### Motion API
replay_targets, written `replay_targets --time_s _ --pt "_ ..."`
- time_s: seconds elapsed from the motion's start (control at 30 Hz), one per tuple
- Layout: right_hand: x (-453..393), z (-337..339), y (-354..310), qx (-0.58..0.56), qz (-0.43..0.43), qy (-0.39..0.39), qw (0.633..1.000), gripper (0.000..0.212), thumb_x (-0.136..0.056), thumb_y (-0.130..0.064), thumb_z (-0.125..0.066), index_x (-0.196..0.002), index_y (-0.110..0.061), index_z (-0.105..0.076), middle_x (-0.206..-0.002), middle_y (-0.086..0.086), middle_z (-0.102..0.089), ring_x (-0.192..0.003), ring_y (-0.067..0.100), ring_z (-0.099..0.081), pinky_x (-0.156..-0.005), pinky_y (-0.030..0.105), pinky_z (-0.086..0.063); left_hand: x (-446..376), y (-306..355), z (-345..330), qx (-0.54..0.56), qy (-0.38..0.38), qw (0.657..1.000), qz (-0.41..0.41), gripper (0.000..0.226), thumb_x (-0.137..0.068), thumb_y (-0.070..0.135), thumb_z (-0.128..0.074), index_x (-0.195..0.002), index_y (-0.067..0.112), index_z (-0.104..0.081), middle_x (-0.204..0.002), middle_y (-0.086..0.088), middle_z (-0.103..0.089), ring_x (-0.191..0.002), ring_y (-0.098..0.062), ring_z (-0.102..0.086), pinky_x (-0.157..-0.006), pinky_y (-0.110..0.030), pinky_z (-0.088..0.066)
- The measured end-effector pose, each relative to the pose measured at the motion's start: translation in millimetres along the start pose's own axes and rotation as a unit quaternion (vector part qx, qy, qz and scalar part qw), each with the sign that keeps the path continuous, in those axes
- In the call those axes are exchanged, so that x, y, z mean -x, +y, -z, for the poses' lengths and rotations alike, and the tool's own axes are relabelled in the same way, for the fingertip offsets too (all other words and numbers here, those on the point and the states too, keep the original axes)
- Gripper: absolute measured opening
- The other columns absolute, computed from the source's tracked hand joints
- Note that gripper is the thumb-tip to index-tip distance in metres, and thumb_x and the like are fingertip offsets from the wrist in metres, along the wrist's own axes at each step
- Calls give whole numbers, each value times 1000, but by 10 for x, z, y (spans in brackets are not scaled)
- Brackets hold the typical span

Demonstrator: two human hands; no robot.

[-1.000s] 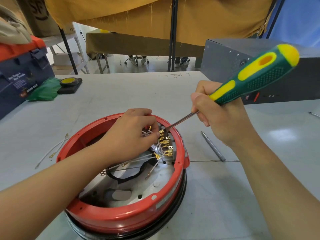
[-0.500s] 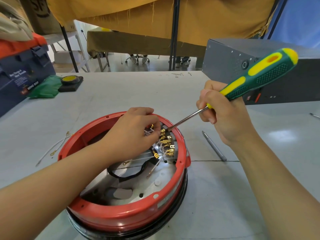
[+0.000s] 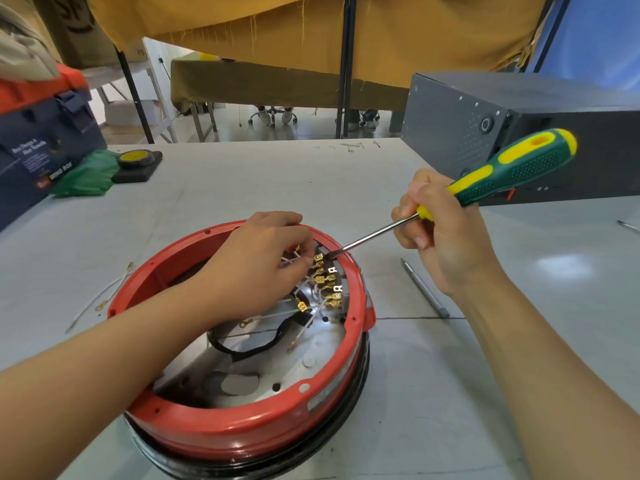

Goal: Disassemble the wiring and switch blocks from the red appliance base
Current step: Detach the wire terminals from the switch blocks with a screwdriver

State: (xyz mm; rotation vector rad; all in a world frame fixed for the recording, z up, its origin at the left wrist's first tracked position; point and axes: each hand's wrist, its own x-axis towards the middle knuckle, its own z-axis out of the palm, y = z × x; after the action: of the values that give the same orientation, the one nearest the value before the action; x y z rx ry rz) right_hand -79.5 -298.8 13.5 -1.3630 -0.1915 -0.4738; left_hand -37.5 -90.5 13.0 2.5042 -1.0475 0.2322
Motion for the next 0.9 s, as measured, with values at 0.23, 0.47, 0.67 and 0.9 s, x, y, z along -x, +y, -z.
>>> replay_targets --time_s 0.23,0.47,0.67,0.9 --pt "8 7 26 4 -4 21 1000 36 -79 -14 -46 -44 -23 -49 -43 -2 -33 -38 9 -27 -43 19 -26 4 -9 10 7 -3 1000 -1 8 -90 26 -53 -85 29 -58 -140 3 -46 -131 -13 -35 -92 -20 -24" --pt "33 -20 -35 -56 4 66 996 36 -81 -16 -47 -46 -19 -50 -39 -3 -30 -38 10 -23 -42 19 -22 10 -9 9 20 -2 1000 1 7 -88 26 -55 -83 27 -61 -139 4 -47 -132 -11 -34 -97 -24 -27" --pt "57 -38 11 -68 -4 125 990 35 -85 -27 -51 -51 -21 -53 -38 -3 -33 -37 9 -24 -41 18 -22 -1 -21 -9 33 -8 999 14 8 -86 25 -57 -79 26 -61 -140 4 -45 -131 -10 -33 -95 -21 -26" --pt "140 -129 113 110 31 83 990 17 -81 -35 -65 -67 -28 -60 -56 -7 -58 -53 9 -53 -54 18 -46 -14 -22 89 88 -36 994 52 14 -83 21 -61 -69 26 -61 -141 8 -39 -121 -5 -41 -94 -25 -34"
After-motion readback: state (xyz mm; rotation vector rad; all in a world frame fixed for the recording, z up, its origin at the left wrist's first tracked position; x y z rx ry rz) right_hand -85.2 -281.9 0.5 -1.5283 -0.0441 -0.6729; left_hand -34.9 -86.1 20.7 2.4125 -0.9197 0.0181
